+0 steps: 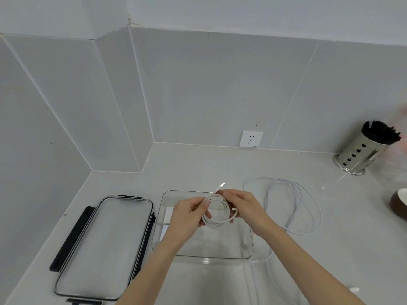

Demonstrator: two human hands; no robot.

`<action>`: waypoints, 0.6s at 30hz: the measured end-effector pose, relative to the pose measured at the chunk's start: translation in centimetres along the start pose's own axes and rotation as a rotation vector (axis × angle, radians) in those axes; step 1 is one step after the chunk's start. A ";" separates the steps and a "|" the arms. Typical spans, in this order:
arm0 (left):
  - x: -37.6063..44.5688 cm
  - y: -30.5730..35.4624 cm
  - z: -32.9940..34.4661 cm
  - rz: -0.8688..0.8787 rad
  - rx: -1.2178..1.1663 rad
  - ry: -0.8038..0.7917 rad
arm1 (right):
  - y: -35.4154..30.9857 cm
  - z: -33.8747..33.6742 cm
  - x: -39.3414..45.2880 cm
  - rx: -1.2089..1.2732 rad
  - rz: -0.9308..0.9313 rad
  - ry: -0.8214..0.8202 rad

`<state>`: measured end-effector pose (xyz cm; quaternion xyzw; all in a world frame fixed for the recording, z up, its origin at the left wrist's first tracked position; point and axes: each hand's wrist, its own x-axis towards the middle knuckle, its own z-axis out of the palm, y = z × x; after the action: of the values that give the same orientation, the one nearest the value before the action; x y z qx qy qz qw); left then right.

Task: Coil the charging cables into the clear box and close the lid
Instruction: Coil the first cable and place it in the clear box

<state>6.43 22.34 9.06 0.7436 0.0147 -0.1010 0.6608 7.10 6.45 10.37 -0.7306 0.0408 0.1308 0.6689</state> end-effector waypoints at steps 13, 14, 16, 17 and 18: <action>0.2 0.2 0.1 0.068 -0.099 0.177 | 1.0 -1.4 0.0 -0.147 0.156 -0.027; 0.2 0.1 0.1 0.055 -0.097 0.166 | 1.0 -1.5 -0.1 -0.163 0.160 -0.014; 0.2 0.0 0.2 0.022 -0.094 0.117 | 1.0 -1.6 0.1 -0.120 0.156 -0.020; 0.2 0.0 0.4 0.005 -0.090 0.087 | 1.0 -1.5 0.2 -0.063 0.147 -0.034; 0.1 0.0 0.6 -0.008 -0.082 0.064 | 1.0 -1.4 0.4 -0.016 0.136 -0.043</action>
<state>6.42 21.74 9.03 0.7186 0.0428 -0.0792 0.6895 7.43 5.03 9.38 -0.7284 0.0749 0.1919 0.6534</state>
